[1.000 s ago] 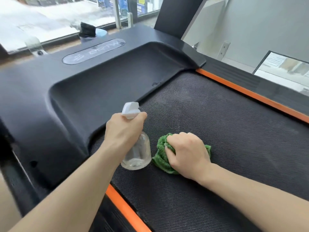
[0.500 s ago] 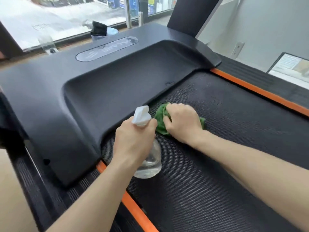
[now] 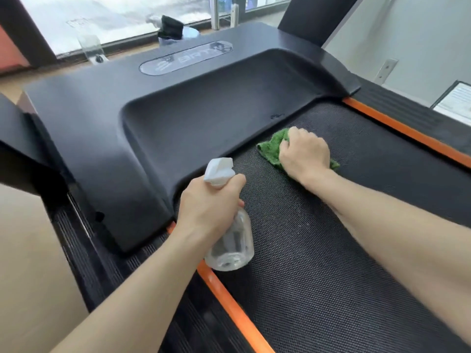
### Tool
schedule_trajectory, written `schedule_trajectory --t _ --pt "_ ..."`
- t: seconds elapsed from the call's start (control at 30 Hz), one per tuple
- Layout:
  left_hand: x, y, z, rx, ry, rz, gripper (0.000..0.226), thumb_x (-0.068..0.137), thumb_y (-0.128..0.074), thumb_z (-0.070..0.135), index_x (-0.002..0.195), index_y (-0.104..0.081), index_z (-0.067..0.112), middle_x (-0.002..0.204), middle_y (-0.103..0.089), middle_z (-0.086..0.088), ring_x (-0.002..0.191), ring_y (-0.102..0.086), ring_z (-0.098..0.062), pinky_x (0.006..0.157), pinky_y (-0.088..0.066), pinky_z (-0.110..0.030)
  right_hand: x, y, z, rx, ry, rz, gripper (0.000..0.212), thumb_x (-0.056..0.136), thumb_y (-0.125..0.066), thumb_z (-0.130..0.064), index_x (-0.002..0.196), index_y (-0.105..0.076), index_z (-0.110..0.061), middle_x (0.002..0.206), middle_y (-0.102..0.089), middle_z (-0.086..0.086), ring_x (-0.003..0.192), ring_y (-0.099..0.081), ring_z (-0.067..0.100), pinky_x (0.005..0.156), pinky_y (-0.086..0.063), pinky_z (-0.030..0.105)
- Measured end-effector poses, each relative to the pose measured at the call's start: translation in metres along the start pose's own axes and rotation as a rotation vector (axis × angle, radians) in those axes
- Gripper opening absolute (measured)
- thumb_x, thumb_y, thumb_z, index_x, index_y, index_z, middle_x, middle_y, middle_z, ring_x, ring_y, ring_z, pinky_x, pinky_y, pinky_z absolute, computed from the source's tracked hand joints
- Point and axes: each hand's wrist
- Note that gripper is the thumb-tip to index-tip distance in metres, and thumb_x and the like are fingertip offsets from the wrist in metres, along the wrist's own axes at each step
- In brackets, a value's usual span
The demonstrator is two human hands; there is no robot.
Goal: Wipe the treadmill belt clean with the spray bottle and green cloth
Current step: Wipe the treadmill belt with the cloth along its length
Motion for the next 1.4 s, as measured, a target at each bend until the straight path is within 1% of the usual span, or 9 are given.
schedule_trajectory --t 0.27,0.33,0.47,0.53,0.73,0.87,1.03,1.17,1.4 --pt "-0.028 0.045 0.002 -0.137 0.032 -0.026 0.025 0.087 -0.079 0.042 0.069 -0.079 0.024 0.069 -0.078 0.003 0.065 -0.068 -0.018 0.072 -0.056 -0.036 -0.111 0.03 -0.045 0.229 0.719 -0.111 0.015 0.084 -0.048 -0.033 0.083 -0.049 -0.018 0.081 -0.053 0.001 0.076 -0.049 0.024 0.072 -0.038 0.04" --pt "-0.034 0.06 -0.006 -0.234 0.08 -0.026 0.026 0.082 -0.083 0.042 0.067 -0.08 0.022 0.071 -0.075 -0.001 0.062 -0.066 -0.018 0.067 -0.056 -0.037 -0.068 0.021 -0.035 0.12 0.622 -0.036 0.017 0.084 -0.045 -0.03 0.087 -0.053 -0.015 0.086 -0.059 0.007 0.081 -0.056 0.03 0.074 -0.042 0.041" --pt "-0.045 0.078 -0.029 -0.33 0.146 0.009 0.027 0.085 -0.081 0.037 0.081 -0.08 0.01 0.078 -0.077 -0.007 0.064 -0.067 -0.018 0.054 -0.055 -0.024 -0.007 0.003 -0.026 -0.035 0.049 -0.007 0.021 0.094 -0.04 -0.027 0.097 -0.052 -0.01 0.103 -0.063 0.016 0.094 -0.059 0.037 0.079 -0.042 0.042" --pt "-0.05 0.079 -0.037 -0.371 0.203 0.0 0.024 0.094 -0.078 0.025 0.088 -0.075 0.001 0.079 -0.076 -0.009 0.067 -0.068 -0.018 0.046 -0.053 -0.02 -0.021 0.005 -0.037 -0.018 0.1 -0.014 0.02 0.093 -0.04 -0.027 0.095 -0.051 -0.011 0.101 -0.063 0.015 0.092 -0.059 0.037 0.077 -0.041 0.042" --pt "-0.055 0.077 -0.041 -0.342 0.193 -0.107 0.029 0.081 -0.083 0.045 0.067 -0.077 0.02 0.08 -0.077 -0.004 0.07 -0.068 -0.021 0.075 -0.055 -0.038 -0.129 0.026 -0.072 0.21 0.514 -0.029 0.013 0.081 -0.048 -0.031 0.076 -0.041 -0.021 0.075 -0.054 0.001 0.072 -0.052 0.027 0.069 -0.037 0.04" --pt "-0.049 0.081 -0.035 -0.295 0.166 -0.028 0.042 0.087 -0.078 0.049 0.069 -0.076 0.012 0.067 -0.071 -0.004 0.06 -0.067 -0.017 0.072 -0.06 -0.035 -0.15 0.034 -0.062 0.202 0.424 0.025 0.017 0.081 -0.049 -0.03 0.074 -0.036 -0.023 0.07 -0.05 -0.001 0.068 -0.049 0.026 0.067 -0.033 0.038" --pt "-0.05 0.087 -0.043 -0.355 0.191 -0.028 0.032 0.09 -0.077 0.041 0.076 -0.075 0.012 0.079 -0.075 -0.006 0.068 -0.07 -0.018 0.057 -0.062 -0.032 -0.185 0.049 -0.039 0.166 0.402 -0.015 0.021 0.081 -0.048 -0.031 0.072 -0.031 -0.022 0.067 -0.04 -0.006 0.064 -0.045 0.024 0.064 -0.036 0.038" --pt "-0.055 0.097 -0.049 -0.277 0.186 -0.037 0.041 0.088 -0.076 0.048 0.066 -0.074 0.013 0.072 -0.074 -0.008 0.067 -0.073 -0.02 0.078 -0.063 -0.041 -0.216 0.063 -0.021 0.164 0.393 -0.046 0.022 0.08 -0.049 -0.031 0.074 -0.029 -0.025 0.068 -0.039 -0.007 0.065 -0.042 0.024 0.063 -0.035 0.038" --pt "-0.083 0.104 -0.055 -0.189 0.178 -0.128 0.049 0.087 -0.076 0.052 0.068 -0.073 0.007 0.075 -0.068 -0.01 0.069 -0.065 -0.022 0.065 -0.058 -0.033 -0.251 0.077 -0.004 0.217 0.415 -0.063 0.021 0.081 -0.047 -0.029 0.075 -0.027 -0.026 0.069 -0.03 -0.012 0.063 -0.034 0.019 0.061 -0.033 0.035"
Point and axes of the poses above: each hand's wrist, its own x-axis towards the middle knuckle, its own y-axis out of the back of the hand, z = x × y
